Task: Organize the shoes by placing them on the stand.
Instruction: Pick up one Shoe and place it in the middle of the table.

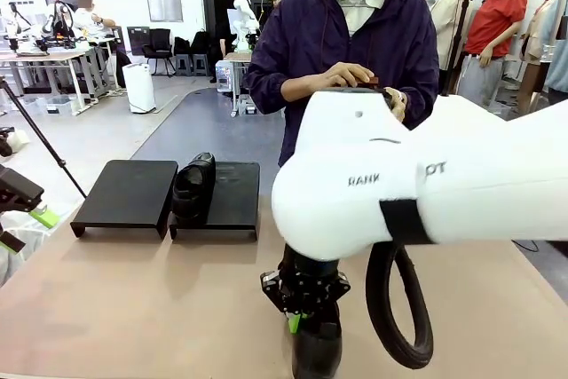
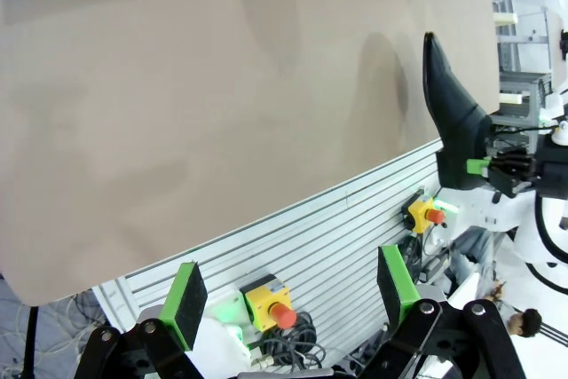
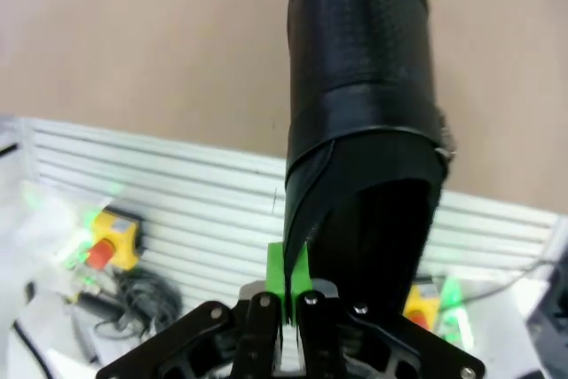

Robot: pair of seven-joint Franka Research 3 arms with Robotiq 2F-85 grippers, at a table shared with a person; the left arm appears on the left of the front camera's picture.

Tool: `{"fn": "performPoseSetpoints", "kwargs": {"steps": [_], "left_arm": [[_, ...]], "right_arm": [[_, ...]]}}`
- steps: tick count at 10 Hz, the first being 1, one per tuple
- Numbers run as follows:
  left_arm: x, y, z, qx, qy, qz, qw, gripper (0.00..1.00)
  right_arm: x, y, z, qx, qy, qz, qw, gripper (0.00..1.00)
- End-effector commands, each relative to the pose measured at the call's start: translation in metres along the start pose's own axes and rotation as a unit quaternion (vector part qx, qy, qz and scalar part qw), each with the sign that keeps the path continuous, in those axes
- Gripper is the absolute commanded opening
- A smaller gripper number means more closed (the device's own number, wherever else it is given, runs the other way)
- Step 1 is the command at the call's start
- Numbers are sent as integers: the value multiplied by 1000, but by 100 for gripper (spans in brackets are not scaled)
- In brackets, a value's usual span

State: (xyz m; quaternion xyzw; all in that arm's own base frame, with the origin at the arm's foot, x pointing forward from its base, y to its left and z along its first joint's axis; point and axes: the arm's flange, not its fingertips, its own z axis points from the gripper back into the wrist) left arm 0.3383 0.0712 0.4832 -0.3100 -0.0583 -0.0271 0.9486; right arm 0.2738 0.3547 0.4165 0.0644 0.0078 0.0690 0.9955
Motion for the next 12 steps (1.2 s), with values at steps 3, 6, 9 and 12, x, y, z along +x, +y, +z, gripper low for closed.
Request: {"fn": "performPoseSetpoints", "kwargs": {"steps": [3, 6, 9, 12], "left_arm": [[0, 0, 2, -10, -1, -4, 1000, 100], [0, 0, 2, -10, -1, -4, 1000, 100], [0, 0, 2, -10, -1, -4, 1000, 100], [0, 0, 2, -10, -1, -4, 1000, 100]], "right_arm": [[25, 15, -35, -13, -56, -8, 998, 0], [32, 11, -55, -31, -58, -26, 998, 0], [32, 10, -60, -42, -59, -29, 997, 83], [33, 6, -56, -30, -55, -33, 997, 100]]}}
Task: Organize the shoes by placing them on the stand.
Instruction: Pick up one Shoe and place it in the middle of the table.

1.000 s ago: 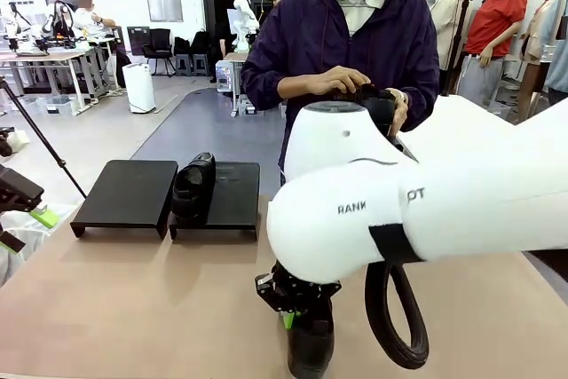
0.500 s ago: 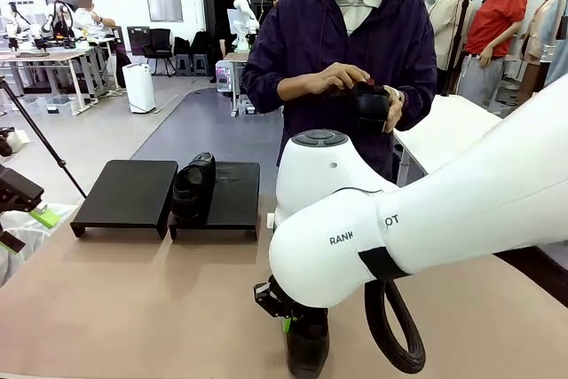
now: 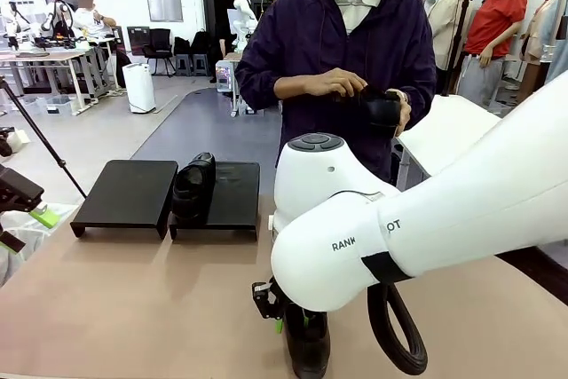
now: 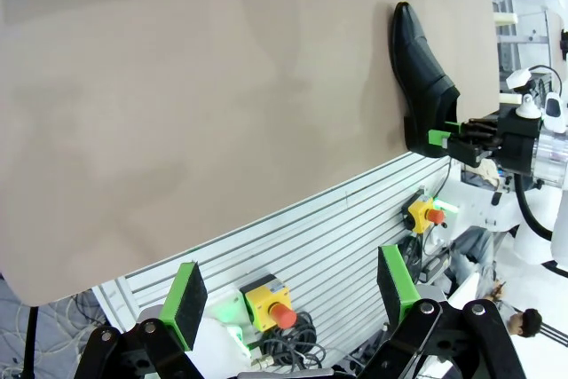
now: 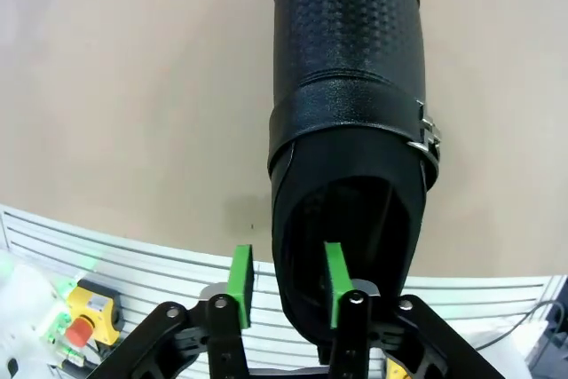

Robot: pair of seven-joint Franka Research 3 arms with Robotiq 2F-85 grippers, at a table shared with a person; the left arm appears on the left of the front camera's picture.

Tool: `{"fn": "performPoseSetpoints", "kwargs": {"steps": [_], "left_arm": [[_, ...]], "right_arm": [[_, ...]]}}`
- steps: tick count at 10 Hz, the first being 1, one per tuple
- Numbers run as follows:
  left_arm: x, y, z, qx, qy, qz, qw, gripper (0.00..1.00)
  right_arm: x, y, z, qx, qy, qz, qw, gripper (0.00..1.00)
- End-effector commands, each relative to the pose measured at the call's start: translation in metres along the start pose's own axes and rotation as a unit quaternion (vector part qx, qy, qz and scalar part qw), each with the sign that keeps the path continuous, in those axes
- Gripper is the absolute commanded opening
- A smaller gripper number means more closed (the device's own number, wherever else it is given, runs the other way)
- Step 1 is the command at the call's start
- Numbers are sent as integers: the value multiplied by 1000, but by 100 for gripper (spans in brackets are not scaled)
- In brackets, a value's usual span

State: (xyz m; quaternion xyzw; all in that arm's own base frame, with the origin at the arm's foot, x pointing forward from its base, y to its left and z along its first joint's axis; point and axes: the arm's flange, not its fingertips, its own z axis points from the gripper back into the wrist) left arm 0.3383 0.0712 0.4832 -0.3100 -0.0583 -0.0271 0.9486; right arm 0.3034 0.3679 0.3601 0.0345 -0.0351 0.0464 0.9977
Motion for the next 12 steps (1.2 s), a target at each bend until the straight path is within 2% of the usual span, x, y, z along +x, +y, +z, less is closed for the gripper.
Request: {"fn": "performPoseSetpoints", "kwargs": {"steps": [1, 3, 6, 7, 9, 10, 12], "left_arm": [[0, 0, 2, -10, -1, -4, 1000, 100], [0, 0, 2, -10, -1, -4, 1000, 100], [0, 0, 2, -10, -1, -4, 1000, 100], [0, 0, 2, -10, -1, -4, 1000, 100], [0, 0, 2, -10, -1, -4, 1000, 100], [0, 0, 2, -10, -1, -4, 1000, 100], [0, 0, 2, -10, -1, -4, 1000, 100]], "right_arm": [[4, -2, 9, 19, 0, -19, 1000, 100], [1, -25, 43, 30, 1, -33, 999, 100], [-21, -89, 131, 112, 7, -22, 993, 100], [-27, -120, 151, 131, 20, -30, 991, 100], [-29, -200, 174, 195, 87, -53, 975, 100], [-36, -245, 183, 229, 94, -71, 966, 100], [-54, -313, 191, 255, 71, -136, 955, 100]]}}
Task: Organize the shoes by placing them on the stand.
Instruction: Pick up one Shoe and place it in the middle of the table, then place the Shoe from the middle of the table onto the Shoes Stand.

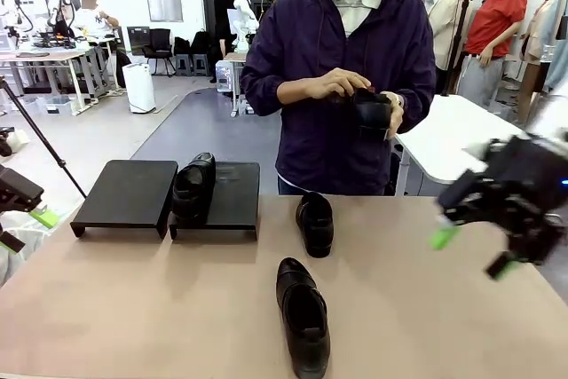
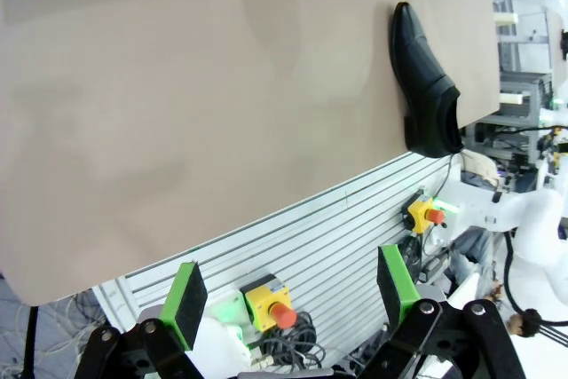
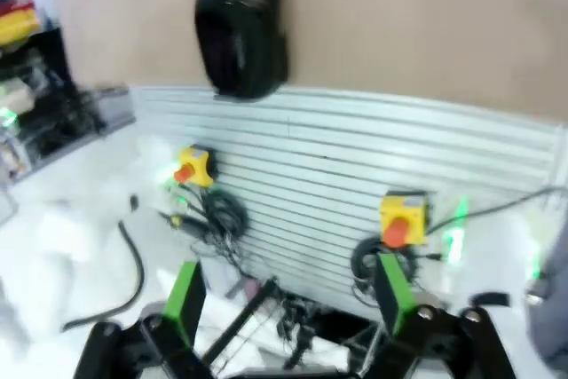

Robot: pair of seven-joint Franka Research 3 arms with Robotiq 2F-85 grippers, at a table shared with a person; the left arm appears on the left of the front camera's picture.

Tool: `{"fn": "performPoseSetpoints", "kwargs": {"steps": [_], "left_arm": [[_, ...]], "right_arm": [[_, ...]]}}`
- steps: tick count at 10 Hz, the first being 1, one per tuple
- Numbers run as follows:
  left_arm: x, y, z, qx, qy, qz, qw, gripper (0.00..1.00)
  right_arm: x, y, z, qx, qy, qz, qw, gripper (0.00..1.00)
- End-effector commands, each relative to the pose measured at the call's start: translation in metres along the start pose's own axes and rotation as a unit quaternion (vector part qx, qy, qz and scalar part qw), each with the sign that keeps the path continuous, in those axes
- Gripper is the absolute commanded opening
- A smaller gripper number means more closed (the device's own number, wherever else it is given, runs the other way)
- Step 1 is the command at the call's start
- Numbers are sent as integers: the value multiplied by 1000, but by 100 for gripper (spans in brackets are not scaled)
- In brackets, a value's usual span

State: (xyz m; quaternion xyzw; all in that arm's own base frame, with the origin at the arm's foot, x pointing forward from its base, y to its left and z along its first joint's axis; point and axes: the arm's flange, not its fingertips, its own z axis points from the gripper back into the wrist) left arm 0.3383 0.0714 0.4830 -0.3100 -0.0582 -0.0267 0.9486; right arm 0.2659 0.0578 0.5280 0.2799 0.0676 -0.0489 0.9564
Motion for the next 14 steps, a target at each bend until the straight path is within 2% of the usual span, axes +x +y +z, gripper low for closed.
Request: {"fn": "performPoseSetpoints", "kwargs": {"steps": [1, 2, 3, 14], "left_arm": [[0, -1, 2, -10, -1, -4, 1000, 100], [0, -1, 2, -10, -1, -4, 1000, 100], [0, -1, 2, -10, -1, -4, 1000, 100], [0, -1, 2, -10, -1, -4, 1000, 100]], "right_arm": [[-3, -38, 19, 17, -45, -38, 998, 100], [-7, -45, 18, 2, -82, -13, 997, 100], [-2, -28, 19, 17, -20, -29, 999, 100], [-2, -28, 19, 17, -20, -29, 999, 100]]}}
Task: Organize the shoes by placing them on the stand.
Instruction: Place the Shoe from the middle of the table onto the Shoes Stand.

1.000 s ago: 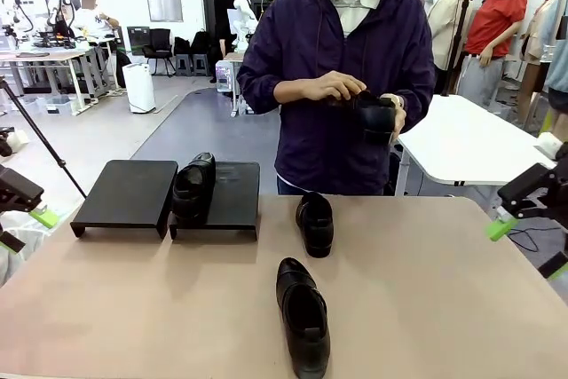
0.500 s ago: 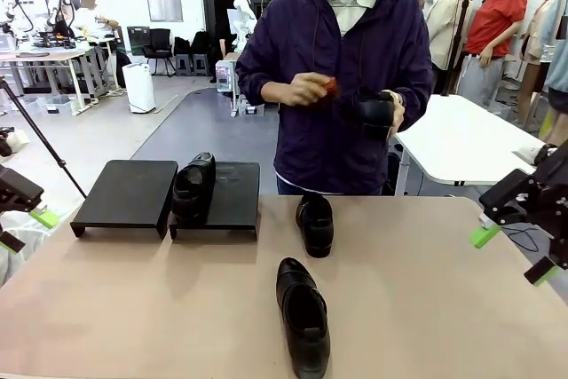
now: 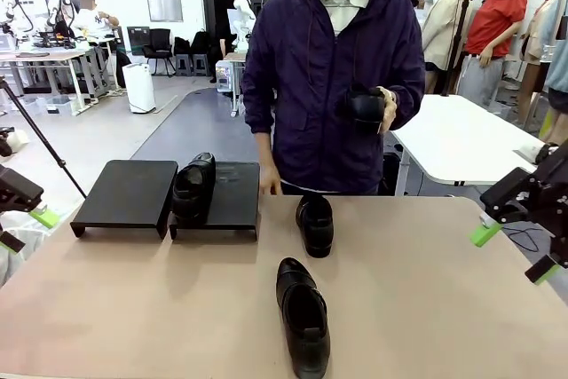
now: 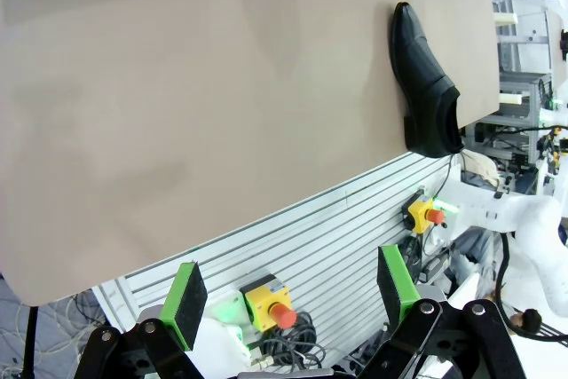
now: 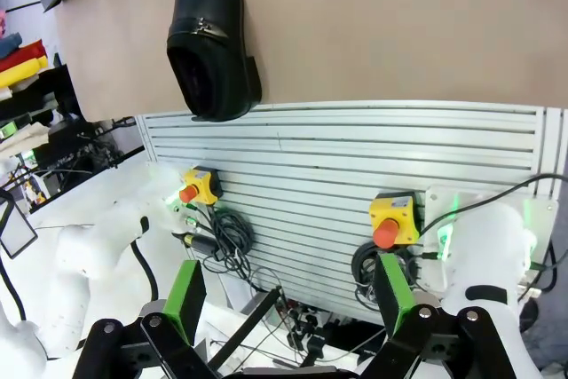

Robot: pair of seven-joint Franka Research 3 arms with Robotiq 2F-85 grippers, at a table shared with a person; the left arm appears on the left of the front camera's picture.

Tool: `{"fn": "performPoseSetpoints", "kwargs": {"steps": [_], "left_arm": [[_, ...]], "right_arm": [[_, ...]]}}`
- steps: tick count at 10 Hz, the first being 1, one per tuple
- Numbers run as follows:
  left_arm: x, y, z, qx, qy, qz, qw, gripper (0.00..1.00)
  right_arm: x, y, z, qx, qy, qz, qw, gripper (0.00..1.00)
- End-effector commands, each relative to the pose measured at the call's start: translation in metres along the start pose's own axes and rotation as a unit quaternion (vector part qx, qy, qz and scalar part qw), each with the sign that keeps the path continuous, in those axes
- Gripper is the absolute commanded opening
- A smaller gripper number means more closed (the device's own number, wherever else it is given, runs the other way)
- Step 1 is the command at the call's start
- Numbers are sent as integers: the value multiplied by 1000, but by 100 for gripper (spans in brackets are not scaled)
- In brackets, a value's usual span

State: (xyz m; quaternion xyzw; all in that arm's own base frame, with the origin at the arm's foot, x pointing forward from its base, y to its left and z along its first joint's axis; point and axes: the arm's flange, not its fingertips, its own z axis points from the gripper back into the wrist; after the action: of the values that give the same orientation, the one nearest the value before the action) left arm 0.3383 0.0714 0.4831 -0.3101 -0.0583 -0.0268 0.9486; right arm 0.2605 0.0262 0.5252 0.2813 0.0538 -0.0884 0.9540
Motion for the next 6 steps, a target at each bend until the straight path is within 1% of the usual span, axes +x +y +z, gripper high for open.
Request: {"fn": "performPoseSetpoints", "kwargs": {"steps": [1, 2, 3, 4, 5, 6], "left_arm": [[0, 0, 0, 0, 0, 0, 1000, 100], [14, -29, -4, 51, 37, 14, 998, 100], [34, -72, -12, 64, 54, -47, 995, 100], [55, -127, -32, 122, 75, -87, 986, 100], [64, -180, -51, 161, 93, -119, 975, 100], [64, -232, -81, 176, 99, -157, 967, 100]], "right_arm": [[2, 1, 4, 11, 5, 4, 1000, 100], [2, 1, 4, 11, 5, 4, 1000, 100], [2, 1, 4, 11, 5, 4, 1000, 100], [2, 1, 4, 11, 5, 4, 1000, 100], [2, 1, 4, 11, 5, 4, 1000, 100], [2, 1, 4, 11, 5, 4, 1000, 100]]}}
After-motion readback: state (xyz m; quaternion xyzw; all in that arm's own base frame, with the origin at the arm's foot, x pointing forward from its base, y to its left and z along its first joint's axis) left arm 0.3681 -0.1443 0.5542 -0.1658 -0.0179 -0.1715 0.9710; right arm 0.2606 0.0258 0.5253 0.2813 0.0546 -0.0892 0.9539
